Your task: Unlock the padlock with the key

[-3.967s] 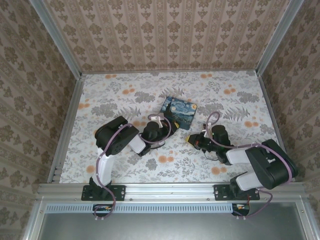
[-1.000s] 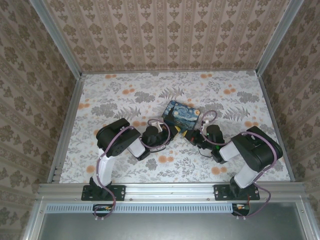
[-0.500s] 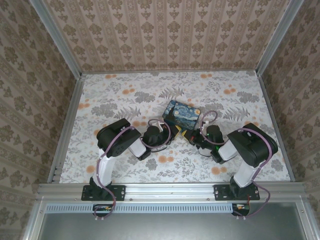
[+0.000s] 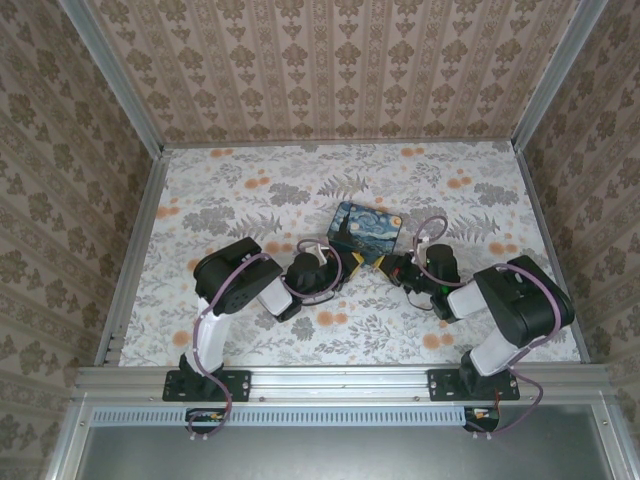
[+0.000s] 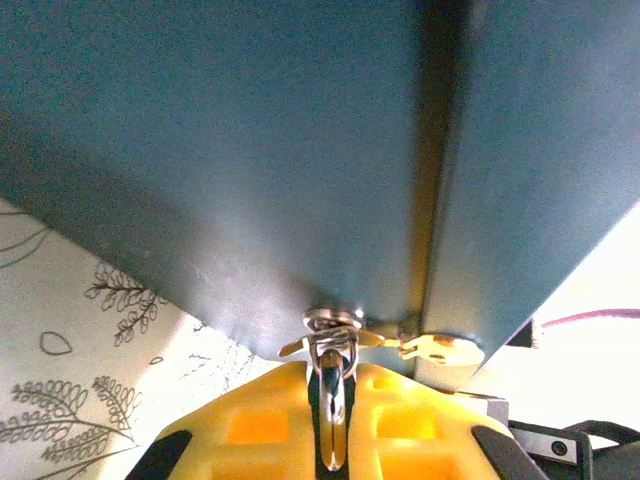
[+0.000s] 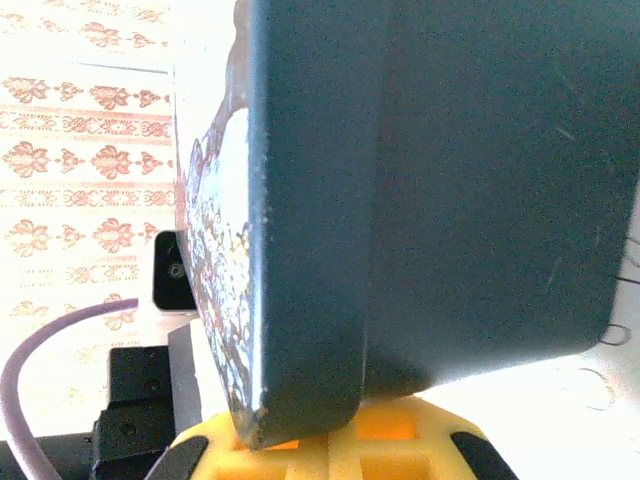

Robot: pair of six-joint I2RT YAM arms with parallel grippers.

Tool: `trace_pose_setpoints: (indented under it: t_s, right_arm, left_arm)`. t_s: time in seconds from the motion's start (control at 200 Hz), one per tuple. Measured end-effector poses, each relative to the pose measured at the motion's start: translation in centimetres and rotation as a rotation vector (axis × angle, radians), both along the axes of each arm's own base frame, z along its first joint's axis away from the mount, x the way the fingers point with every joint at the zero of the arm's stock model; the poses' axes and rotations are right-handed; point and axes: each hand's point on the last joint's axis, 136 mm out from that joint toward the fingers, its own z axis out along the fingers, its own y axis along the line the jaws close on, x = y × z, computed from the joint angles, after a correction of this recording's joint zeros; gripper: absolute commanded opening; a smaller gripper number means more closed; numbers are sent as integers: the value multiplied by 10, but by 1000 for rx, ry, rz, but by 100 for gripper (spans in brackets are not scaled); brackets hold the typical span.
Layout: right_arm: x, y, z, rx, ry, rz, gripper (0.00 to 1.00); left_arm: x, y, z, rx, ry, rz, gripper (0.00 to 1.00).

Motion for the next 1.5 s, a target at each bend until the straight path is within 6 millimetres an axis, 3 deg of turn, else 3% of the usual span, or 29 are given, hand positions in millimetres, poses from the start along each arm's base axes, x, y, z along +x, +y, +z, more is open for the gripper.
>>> trace_pose_setpoints:
  t_s: [0.43,0.605,0.965,1.5]
  right_arm:
    - [-7,-4,2,-12,1,35,0]
    - [-19,-4,7,-7,-17,45,0]
    - [-42,16,8,-30,-41,93,0]
    - [-32,4,-4,-95,-28,10,0]
  left_arm:
    - [-3,-1,0,-4,2,-19,0]
    - [-7,-2,0,-6,7,-44,0]
    - [-12,-4,0,-10,20,-67,0]
    - [-12,-4,-1,-10,21,-68,0]
